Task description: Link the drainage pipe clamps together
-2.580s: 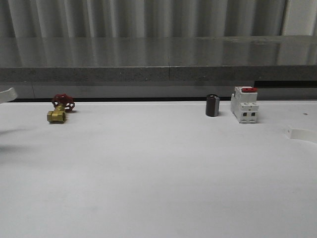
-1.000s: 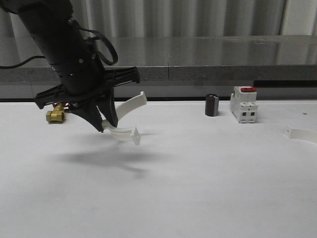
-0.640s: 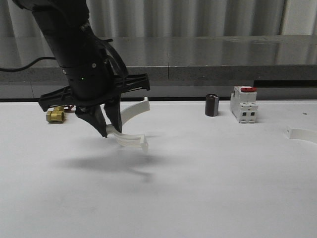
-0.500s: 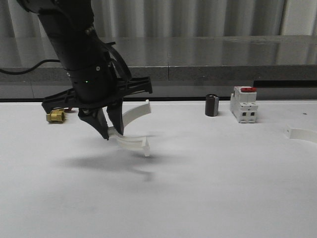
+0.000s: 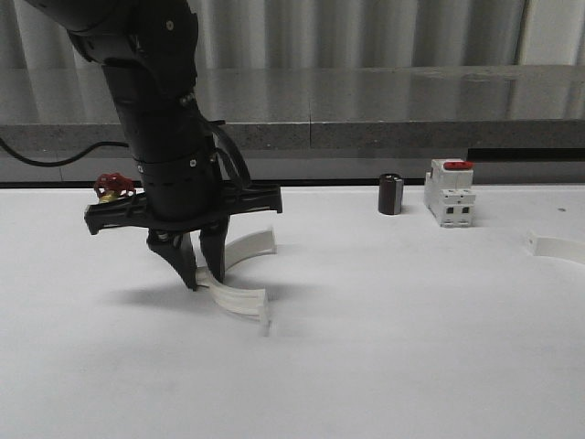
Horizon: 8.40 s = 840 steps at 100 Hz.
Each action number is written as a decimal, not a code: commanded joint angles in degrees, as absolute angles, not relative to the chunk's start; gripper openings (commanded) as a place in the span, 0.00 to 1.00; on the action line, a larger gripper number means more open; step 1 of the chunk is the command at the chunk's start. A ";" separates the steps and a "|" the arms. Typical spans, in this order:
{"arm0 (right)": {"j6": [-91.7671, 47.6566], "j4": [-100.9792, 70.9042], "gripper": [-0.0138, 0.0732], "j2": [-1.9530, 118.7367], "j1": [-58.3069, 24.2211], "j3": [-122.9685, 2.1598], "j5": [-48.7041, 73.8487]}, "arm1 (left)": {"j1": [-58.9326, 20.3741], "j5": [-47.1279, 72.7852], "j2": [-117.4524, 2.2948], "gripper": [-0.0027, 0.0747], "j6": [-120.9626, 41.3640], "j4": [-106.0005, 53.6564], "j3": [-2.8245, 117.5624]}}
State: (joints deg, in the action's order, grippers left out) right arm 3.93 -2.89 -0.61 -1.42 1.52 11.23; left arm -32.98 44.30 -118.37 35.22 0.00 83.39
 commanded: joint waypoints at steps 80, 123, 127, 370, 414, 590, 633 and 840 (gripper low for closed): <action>3.53 -2.94 0.02 -1.77 -1.07 0.70 6.40 | -28.74 50.04 -102.64 0.63 20.10 4.50 86.25; 3.53 -2.94 0.02 -1.77 -1.07 0.70 6.40 | -8.39 43.06 -78.35 0.46 14.76 3.75 65.27; 3.53 -2.94 0.02 -1.77 -1.07 0.70 6.40 | -6.92 42.13 -75.58 0.45 14.63 3.73 62.40; 7.49 -7.12 0.83 67.32 -0.40 -45.68 26.00 | -5.30 37.97 -38.04 0.01 14.08 3.85 35.79; 0.00 -5.19 0.83 88.31 8.81 -60.44 37.00 | -5.30 37.97 -38.04 0.01 14.08 3.85 35.79; -4.52 -3.56 0.83 103.71 9.29 -61.75 30.65 | -5.30 37.97 -38.04 0.01 14.08 3.85 35.79; -4.52 -3.74 0.16 103.71 9.29 -61.75 33.65 | -5.30 37.97 -38.04 0.01 14.08 3.85 35.79; 48.08 12.26 0.11 114.77 -31.74 -86.65 47.24 | -5.30 37.97 -38.04 0.01 14.08 3.85 35.79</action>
State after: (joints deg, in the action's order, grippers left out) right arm 47.52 10.80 117.94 -31.80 -84.77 48.42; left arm -5.34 41.12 -38.24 14.10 3.71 34.42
